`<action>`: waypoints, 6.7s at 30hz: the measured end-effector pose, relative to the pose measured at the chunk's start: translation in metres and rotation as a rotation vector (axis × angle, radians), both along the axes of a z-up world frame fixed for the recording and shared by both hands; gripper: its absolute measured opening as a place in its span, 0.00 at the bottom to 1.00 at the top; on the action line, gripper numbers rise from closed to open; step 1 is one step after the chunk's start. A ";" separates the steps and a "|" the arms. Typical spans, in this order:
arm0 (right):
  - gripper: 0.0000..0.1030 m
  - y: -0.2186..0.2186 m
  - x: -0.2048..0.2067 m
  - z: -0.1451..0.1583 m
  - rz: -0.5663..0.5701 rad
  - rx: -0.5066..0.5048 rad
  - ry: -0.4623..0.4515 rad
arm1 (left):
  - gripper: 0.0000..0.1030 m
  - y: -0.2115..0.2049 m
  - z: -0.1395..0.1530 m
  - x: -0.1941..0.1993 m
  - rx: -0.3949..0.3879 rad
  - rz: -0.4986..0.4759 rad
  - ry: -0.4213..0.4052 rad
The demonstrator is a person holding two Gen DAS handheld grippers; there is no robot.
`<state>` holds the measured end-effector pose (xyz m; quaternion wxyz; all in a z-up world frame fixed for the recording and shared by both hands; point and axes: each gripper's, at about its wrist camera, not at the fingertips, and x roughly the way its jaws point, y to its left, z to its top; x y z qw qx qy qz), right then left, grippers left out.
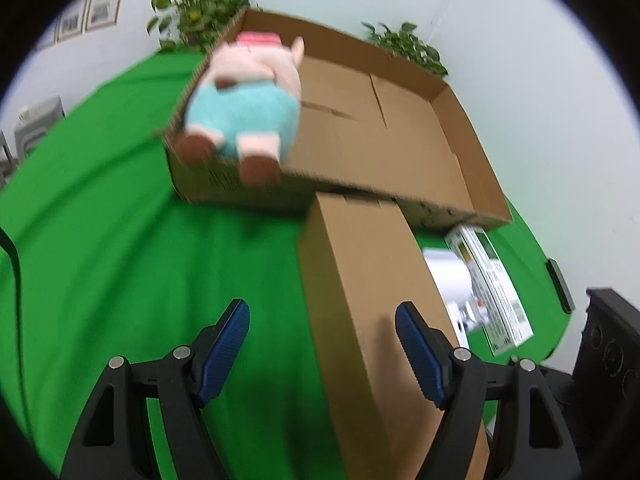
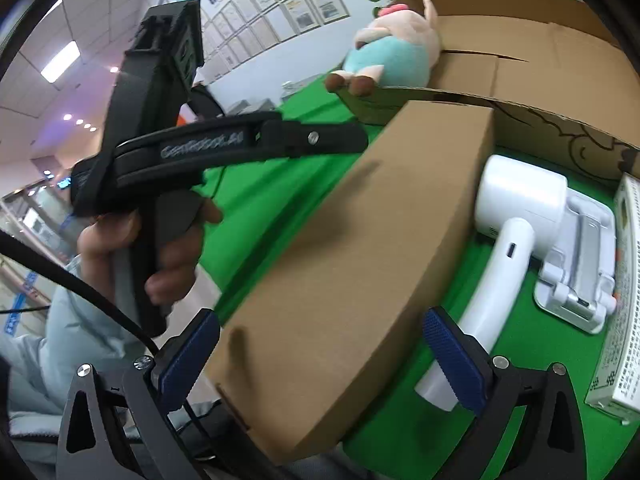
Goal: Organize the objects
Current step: 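Grasp the long narrow cardboard box with the left gripper and lift it, then carry the narrow box with the left gripper into the open box beside the pig, then lower the narrow box into the open box and open the left gripper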
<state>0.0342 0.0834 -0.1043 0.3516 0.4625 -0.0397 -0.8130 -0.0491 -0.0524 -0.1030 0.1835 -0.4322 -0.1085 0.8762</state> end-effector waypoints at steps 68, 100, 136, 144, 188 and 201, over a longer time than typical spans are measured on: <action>0.95 0.022 0.022 0.092 -0.214 -0.026 0.254 | 0.62 0.042 0.108 0.030 0.128 -0.134 0.206; 0.94 0.016 -0.153 0.133 -0.143 0.023 0.265 | 0.62 0.019 0.131 -0.114 0.144 -0.076 0.202; 0.79 0.039 -0.316 0.069 -0.185 0.038 0.124 | 0.41 0.027 0.087 -0.230 0.062 -0.026 0.032; 0.77 0.037 -0.329 0.052 -0.180 0.040 0.091 | 0.35 0.028 0.080 -0.229 -0.014 -0.015 0.004; 0.99 0.110 -0.130 0.099 -0.475 0.197 0.291 | 0.80 0.026 0.141 -0.036 -0.164 0.171 0.390; 0.90 0.142 -0.090 0.105 -0.502 0.118 0.318 | 0.80 -0.015 0.121 -0.052 -0.204 0.273 0.277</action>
